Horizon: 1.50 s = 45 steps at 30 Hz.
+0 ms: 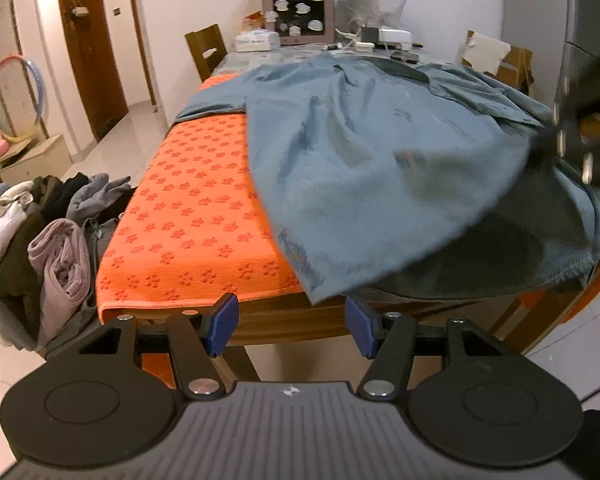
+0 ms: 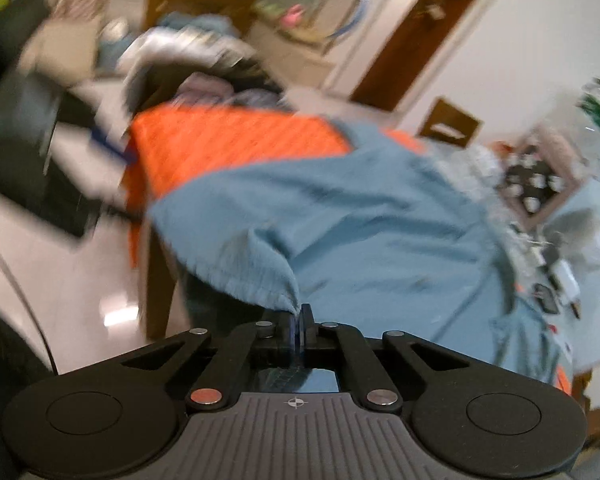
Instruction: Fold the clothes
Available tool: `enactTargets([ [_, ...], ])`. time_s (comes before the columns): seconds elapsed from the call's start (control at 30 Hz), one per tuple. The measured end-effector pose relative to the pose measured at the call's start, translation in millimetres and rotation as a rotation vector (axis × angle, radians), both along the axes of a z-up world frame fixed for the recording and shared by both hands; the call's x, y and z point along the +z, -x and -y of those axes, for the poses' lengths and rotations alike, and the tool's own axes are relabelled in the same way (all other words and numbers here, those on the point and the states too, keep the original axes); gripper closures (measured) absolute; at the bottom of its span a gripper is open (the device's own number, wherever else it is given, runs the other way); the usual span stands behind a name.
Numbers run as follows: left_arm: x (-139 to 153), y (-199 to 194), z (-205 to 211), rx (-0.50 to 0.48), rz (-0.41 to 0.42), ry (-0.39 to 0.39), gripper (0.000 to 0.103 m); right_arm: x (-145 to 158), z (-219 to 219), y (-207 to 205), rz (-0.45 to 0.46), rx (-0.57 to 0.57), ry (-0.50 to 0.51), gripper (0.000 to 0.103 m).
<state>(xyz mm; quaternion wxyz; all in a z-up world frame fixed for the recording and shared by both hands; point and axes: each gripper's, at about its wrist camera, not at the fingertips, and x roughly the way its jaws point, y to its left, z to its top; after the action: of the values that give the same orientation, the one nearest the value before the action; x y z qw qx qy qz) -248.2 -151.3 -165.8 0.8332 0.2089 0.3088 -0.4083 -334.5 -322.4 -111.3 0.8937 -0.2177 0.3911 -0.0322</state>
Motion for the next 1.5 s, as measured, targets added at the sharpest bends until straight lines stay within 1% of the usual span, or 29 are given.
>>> enactTargets([
  [0.07, 0, 1, 5, -0.005, -0.001, 0.012, 0.038, 20, 5, 0, 0.047, -0.037, -0.025, 0.099],
  [0.17, 1, 2, 13, -0.009, 0.01, 0.03, 0.037, 43, 13, -3, 0.088, -0.081, -0.055, 0.099],
  [0.37, 4, -2, 38, 0.012, 0.03, 0.052, 0.038, 59, 24, -8, 0.11, -0.115, -0.06, 0.099],
  [0.43, 3, -4, 46, 0.022, 0.036, 0.047, 0.038, 63, 26, -9, 0.116, -0.126, -0.065, 0.099],
  [0.47, 2, -4, 50, 0.026, 0.043, 0.036, 0.042, 65, 27, -9, 0.121, -0.132, -0.068, 0.099],
  [0.5, 0, -5, 52, 0.032, 0.052, 0.026, 0.049, 68, 27, -8, 0.128, -0.137, -0.072, 0.099],
  [0.53, -2, -5, 53, 0.039, 0.06, 0.016, 0.052, 71, 28, -8, 0.134, -0.142, -0.078, 0.099],
  [0.63, -2, -8, 51, 0.057, 0.054, 0.022, 0.072, 79, 31, -6, 0.155, -0.153, -0.083, 0.099],
  [0.67, 0, -9, 50, 0.064, 0.056, 0.03, 0.085, 82, 31, -6, 0.161, -0.156, -0.082, 0.099],
  [0.7, 3, -10, 48, 0.073, 0.061, 0.04, 0.096, 83, 32, -5, 0.166, -0.159, -0.079, 0.099],
  [0.77, 11, -11, 42, 0.1, 0.077, 0.066, 0.1, 87, 32, -3, 0.178, -0.163, -0.07, 0.099],
  [0.83, 23, -16, 34, 0.135, 0.075, 0.088, 0.101, 92, 32, -1, 0.19, -0.166, -0.063, 0.099],
  [0.9, 38, -21, 25, 0.173, 0.046, 0.108, 0.101, 98, 30, 3, 0.2, -0.164, -0.059, 0.099],
  [0.97, 54, -30, 12, 0.22, -0.012, 0.138, 0.101, 103, 24, 8, 0.199, -0.146, -0.055, 0.099],
  [1.03, 64, -37, -3, 0.263, -0.069, 0.161, 0.101, 105, 17, 12, 0.179, -0.112, -0.065, 0.099],
  [1.07, 66, -42, -10, 0.284, -0.102, 0.168, 0.101, 102, 13, 13, 0.152, -0.09, -0.076, 0.099],
  [1.13, 60, -51, -24, 0.322, -0.173, 0.173, 0.101, 91, 5, 15, 0.103, -0.057, -0.093, 0.099],
  [1.2, 50, -57, -33, 0.348, -0.215, 0.166, 0.101, 75, -1, 14, 0.044, -0.031, -0.126, 0.099],
  [1.33, 24, -71, -50, 0.381, -0.339, 0.171, 0.101, 35, -16, 10, -0.055, 0.007, -0.156, 0.097],
  [1.37, 19, -72, -53, 0.386, -0.358, 0.172, 0.101, 26, -18, 9, -0.08, 0.016, -0.166, 0.095],
  [1.43, 11, -73, -58, 0.393, -0.381, 0.168, 0.1, 13, -21, 11, -0.119, 0.028, -0.19, 0.093],
  [1.47, 8, -74, -61, 0.395, -0.391, 0.169, 0.1, 11, -20, 14, -0.12, 0.021, -0.2, 0.091],
  [1.5, 6, -74, -64, 0.395, -0.4, 0.172, 0.099, 9, -20, 16, -0.121, 0.014, -0.21, 0.086],
])
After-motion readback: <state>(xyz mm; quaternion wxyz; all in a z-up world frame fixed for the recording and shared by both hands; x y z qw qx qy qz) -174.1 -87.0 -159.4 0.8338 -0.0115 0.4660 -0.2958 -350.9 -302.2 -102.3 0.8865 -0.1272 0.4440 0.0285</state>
